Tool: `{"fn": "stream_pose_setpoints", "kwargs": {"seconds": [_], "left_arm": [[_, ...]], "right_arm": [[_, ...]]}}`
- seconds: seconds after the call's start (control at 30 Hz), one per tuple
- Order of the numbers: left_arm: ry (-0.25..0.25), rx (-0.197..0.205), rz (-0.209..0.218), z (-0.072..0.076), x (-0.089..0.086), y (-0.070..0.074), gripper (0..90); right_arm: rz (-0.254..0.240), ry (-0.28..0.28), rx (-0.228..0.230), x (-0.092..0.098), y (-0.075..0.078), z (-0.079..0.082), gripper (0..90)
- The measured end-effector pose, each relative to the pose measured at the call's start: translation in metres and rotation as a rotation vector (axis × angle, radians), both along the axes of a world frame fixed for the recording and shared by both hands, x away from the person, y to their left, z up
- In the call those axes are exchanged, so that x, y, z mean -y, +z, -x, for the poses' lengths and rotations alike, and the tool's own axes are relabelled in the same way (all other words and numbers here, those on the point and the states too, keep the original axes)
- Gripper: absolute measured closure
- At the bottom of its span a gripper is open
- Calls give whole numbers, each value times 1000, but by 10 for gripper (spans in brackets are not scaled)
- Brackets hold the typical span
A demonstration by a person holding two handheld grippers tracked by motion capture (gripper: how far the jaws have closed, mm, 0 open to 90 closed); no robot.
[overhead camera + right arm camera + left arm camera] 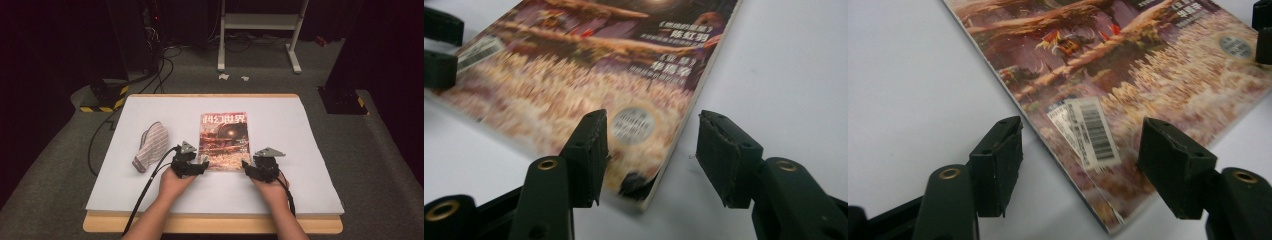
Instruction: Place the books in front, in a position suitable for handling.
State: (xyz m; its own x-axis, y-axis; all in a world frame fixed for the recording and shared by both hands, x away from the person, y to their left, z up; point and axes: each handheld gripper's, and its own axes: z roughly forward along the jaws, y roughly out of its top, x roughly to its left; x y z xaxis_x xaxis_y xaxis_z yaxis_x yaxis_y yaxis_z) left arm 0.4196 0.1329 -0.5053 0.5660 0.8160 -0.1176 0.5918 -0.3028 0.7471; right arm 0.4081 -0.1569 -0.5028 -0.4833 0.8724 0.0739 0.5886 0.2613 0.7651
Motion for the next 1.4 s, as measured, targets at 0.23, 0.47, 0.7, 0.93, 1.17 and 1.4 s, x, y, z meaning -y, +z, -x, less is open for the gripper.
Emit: {"fn": "stream_pose_setpoints", "kwargs": {"seconds": [0.23,0.47,0.7,0.93,1.17,1.4], "left_arm": [[13,1,4,-8,7,0,372],[20,7,-11,-3,7,1,392],[12,29,-30,13,-1,1,429],[7,36,-30,36,-9,0,430],[-9,32,-34,59,-17,0,431],[16,11,6,38,-22,-1,409]], "right_arm": [[-21,-6,-55,-8,-1,-20,483],[-1,-11,-32,-11,-2,-15,496],[5,7,-8,-17,-3,1,504],[36,35,6,-26,-2,22,505],[51,71,12,-31,-2,42,504],[10,83,-23,-27,-1,25,485]]}}
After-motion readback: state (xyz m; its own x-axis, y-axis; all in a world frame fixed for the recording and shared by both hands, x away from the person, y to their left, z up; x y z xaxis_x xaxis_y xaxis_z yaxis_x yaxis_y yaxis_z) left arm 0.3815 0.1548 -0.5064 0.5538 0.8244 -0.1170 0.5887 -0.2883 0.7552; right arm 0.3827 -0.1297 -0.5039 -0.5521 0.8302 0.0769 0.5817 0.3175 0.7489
